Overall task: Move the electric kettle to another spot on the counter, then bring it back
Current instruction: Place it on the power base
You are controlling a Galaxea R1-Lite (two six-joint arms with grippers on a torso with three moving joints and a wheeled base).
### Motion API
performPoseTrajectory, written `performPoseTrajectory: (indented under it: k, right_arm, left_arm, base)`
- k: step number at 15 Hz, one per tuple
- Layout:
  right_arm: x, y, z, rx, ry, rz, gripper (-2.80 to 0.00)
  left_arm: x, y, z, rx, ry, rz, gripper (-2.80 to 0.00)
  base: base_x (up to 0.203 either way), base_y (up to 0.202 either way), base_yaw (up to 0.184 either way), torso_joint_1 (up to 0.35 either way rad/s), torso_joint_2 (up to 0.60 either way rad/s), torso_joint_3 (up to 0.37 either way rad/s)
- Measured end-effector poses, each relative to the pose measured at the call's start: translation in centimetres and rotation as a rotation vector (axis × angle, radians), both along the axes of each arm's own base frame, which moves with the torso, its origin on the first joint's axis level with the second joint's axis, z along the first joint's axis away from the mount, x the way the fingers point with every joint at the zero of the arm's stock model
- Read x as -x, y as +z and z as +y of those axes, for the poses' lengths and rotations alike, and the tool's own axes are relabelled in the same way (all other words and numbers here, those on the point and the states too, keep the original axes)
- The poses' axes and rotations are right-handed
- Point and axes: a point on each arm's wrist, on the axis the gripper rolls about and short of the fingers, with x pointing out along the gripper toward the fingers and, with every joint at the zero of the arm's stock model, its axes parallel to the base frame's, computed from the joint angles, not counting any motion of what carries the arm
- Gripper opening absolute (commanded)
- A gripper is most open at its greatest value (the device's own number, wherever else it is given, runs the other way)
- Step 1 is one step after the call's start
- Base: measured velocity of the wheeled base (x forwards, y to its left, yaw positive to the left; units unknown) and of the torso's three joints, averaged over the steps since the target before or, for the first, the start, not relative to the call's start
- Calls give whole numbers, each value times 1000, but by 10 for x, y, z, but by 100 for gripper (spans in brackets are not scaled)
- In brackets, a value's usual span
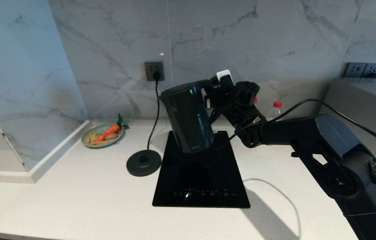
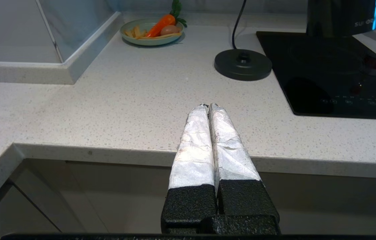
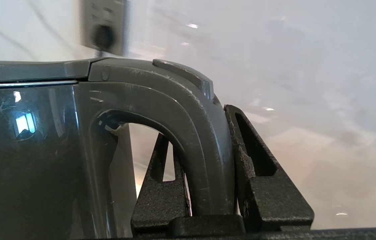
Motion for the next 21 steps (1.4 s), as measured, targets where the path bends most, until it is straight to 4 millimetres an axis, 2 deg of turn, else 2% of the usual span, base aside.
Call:
performPoseTrajectory:
  k: [3,18,21]
  right_arm:
    - [4,-1,10,-10,29,4,-280]
    - [10,-6,25,-23,76,21,-280]
    - [10,-6,25,-21,77,23,-280]
  left_arm:
    - [0,0,0,0,0,0,-280]
    - [0,0,0,0,0,0,-280]
    - [0,0,0,0,0,0,-280]
  base:
    - [0,0,0,0,0,0]
    - [0,0,0,1,-2,-2]
    - [0,0,0,126,-319,-181]
